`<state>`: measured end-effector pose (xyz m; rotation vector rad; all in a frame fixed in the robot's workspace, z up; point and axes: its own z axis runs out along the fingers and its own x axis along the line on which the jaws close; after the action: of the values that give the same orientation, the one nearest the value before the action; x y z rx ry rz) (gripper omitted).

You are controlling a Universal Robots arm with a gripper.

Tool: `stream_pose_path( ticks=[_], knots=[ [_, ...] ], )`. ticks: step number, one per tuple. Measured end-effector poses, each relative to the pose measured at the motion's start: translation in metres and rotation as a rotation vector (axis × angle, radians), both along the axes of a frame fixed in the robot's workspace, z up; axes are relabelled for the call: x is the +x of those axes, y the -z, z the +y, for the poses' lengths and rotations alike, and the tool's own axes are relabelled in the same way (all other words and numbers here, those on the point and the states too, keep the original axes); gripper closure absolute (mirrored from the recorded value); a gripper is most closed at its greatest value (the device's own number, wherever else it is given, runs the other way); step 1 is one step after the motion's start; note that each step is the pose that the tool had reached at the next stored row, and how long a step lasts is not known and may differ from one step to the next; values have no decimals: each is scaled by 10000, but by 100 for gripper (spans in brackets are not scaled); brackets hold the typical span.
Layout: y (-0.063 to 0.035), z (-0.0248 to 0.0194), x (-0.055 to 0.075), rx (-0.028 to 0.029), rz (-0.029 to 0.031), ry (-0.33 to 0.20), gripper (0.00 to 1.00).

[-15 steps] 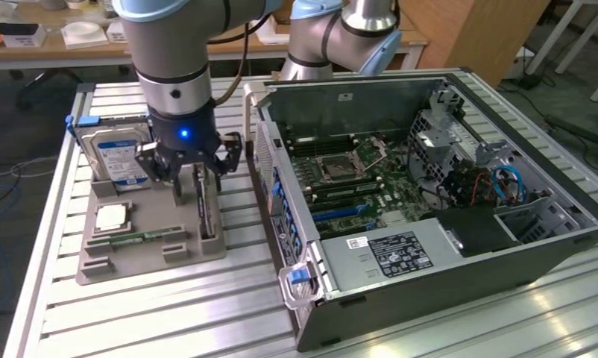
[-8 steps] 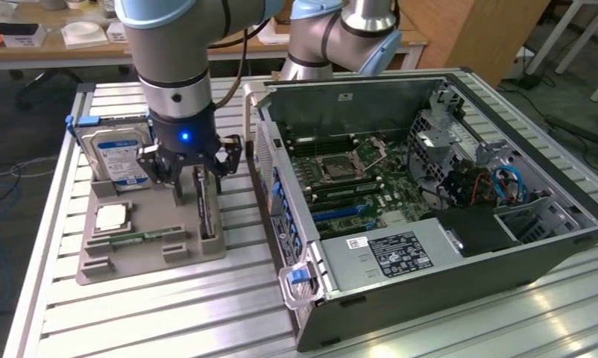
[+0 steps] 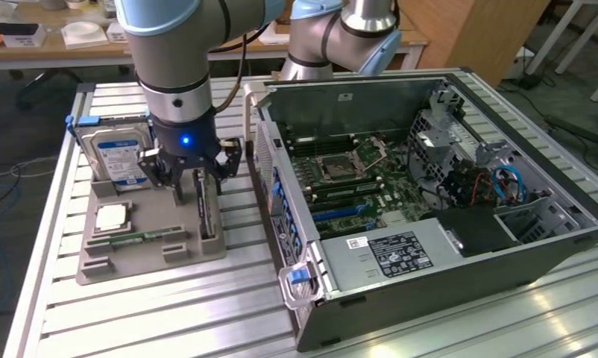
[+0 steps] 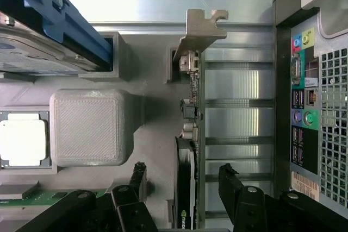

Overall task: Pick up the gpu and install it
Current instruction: 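Pick up the gpu and move the gpu toward the slot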

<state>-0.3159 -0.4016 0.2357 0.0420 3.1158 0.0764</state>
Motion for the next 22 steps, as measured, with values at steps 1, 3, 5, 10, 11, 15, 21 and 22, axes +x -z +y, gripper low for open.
stream_pose_path(
  ticks=[1,3,5,10,11,15,21,22],
  knots=[
    [0,0,0,0,0,0,35],
    [1,0,0,1,-1,0,35],
    [1,0,0,1,-2,0,35],
    [1,0,0,1,-1,0,49],
    [1,0,0,1,-1,0,49],
    [1,0,0,1,-2,0,67],
    [1,0,0,1,-1,0,74],
    [1,0,0,1,-1,0,74]
  ],
)
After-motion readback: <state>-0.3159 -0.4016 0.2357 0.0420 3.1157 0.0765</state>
